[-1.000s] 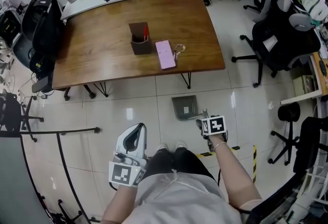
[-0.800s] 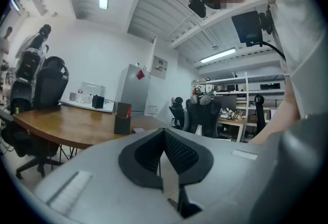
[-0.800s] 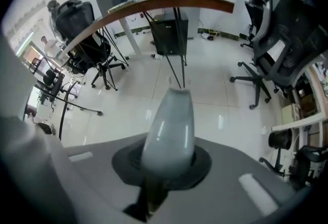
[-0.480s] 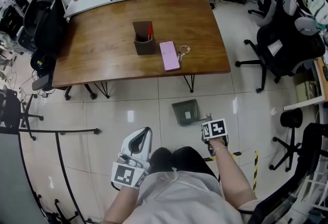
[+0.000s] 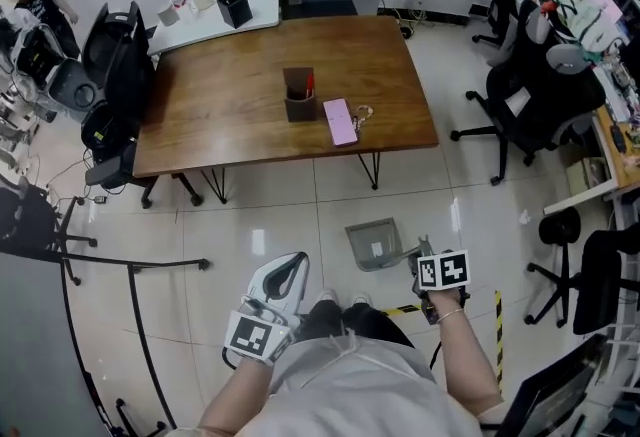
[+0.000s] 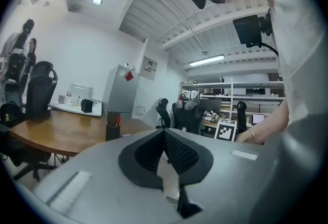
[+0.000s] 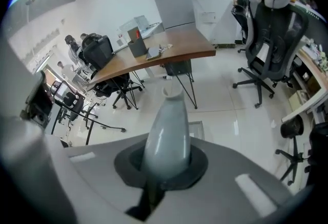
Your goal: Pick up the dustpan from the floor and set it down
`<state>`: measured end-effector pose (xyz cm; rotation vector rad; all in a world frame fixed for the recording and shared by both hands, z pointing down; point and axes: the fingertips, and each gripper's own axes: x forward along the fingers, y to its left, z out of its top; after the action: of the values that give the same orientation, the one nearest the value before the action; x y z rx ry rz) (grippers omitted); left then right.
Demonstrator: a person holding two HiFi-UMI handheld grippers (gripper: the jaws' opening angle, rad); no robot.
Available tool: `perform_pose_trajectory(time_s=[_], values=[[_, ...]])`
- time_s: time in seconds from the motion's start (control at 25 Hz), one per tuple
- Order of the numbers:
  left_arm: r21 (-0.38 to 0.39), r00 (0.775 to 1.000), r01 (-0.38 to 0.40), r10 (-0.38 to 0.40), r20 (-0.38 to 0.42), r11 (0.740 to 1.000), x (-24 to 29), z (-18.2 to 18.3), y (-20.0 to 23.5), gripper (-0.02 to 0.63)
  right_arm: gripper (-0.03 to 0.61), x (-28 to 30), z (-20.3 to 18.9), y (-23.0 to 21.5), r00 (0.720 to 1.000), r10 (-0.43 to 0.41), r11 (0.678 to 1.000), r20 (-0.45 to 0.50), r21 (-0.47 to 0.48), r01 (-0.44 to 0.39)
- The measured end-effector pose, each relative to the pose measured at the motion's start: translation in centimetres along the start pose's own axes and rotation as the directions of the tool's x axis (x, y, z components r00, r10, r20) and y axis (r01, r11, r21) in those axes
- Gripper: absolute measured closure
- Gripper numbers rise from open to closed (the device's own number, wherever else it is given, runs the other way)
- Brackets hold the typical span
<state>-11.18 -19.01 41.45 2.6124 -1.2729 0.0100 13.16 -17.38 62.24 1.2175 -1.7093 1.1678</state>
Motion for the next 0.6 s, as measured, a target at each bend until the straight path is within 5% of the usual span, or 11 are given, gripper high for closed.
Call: perform_pose_trajectory(time_s=[0.28,0.6], values=[[0.015,0.999,-0.005,0.005,0.031,1.0,-5.2,-0.3,-4.1,0.598,0.578,-4.7,-3.4,1.4,0.993,0.048,0.999,0.105,-0.001,-0.049],[0.064,0.994,-0.071,0.065,0.093,0.995,-13.2,-1.7,-13.5,0.598,0.578,-11.4,-11.1,4.0,0.975,0.128,0.986,0.179,-0.133,-0.105]])
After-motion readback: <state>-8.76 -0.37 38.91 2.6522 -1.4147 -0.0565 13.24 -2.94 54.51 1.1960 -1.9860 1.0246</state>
